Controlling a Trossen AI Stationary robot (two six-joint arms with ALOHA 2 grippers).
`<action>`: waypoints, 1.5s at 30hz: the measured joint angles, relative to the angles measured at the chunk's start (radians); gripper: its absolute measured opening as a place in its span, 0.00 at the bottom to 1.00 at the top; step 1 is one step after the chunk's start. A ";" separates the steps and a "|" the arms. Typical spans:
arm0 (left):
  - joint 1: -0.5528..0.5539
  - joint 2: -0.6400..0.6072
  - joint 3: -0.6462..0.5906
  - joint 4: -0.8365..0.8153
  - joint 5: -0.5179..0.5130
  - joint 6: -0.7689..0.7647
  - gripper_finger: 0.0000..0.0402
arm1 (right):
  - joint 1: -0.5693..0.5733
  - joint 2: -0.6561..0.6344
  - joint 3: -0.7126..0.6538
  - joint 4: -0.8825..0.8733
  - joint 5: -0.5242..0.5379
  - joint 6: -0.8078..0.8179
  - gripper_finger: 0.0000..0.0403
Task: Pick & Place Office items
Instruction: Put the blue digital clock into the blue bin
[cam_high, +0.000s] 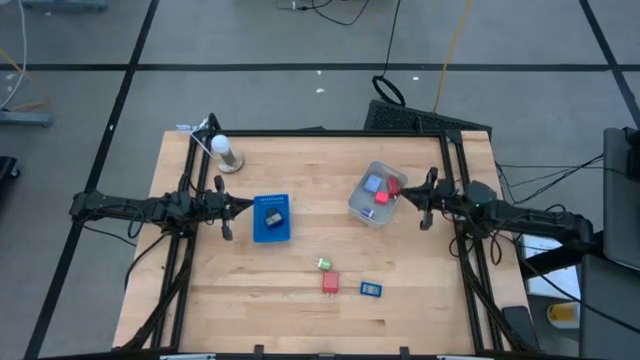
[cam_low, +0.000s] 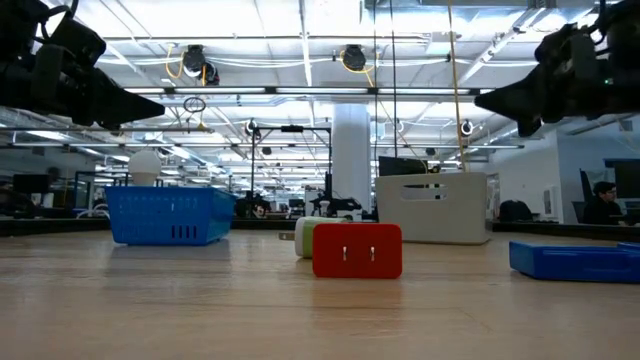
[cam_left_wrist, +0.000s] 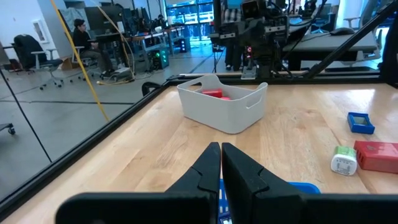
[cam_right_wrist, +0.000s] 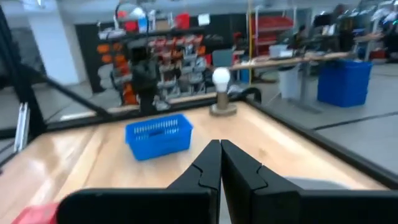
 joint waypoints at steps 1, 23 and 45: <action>0.000 0.000 0.000 0.000 0.000 0.002 0.05 | 0.007 0.013 0.011 -0.001 -0.006 -0.005 0.00; 0.000 0.000 0.000 0.001 -0.016 0.003 0.05 | 0.437 0.480 0.326 -0.176 0.106 0.011 0.00; 0.000 0.000 0.000 0.001 -0.015 -0.023 0.05 | 0.835 1.139 0.545 -0.247 0.099 0.495 0.24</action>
